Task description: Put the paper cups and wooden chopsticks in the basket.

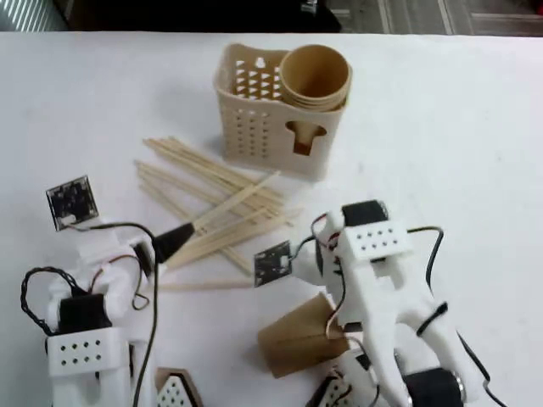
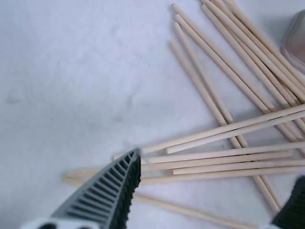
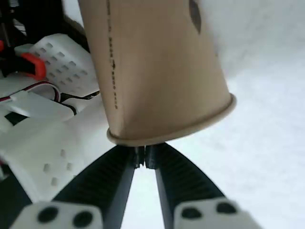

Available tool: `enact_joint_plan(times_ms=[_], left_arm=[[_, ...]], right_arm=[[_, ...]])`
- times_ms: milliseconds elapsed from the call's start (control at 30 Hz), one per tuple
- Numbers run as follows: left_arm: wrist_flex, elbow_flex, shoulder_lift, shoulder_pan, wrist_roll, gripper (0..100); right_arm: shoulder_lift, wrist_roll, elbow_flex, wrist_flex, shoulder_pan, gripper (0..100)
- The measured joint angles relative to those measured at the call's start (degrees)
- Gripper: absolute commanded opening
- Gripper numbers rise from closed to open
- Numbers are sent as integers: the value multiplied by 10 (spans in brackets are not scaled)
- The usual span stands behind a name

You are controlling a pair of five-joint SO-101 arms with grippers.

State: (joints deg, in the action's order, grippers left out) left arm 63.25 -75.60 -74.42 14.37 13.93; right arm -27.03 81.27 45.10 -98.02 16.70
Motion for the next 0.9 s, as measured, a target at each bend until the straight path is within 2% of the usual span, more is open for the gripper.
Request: enact_joint_plan(times_ms=[133, 367, 467, 900], left_arm=[[0, 0, 0, 0, 0, 460], [0, 0, 0, 0, 0, 460], [0, 0, 0, 0, 0, 460], [0, 0, 0, 0, 0, 460]], right_arm=[[-95, -49, 13, 0, 25, 159], [-291, -106, 102, 1, 132, 163], [-347, -113, 117, 14, 144, 163], [-385, -113, 120, 34, 242, 163]])
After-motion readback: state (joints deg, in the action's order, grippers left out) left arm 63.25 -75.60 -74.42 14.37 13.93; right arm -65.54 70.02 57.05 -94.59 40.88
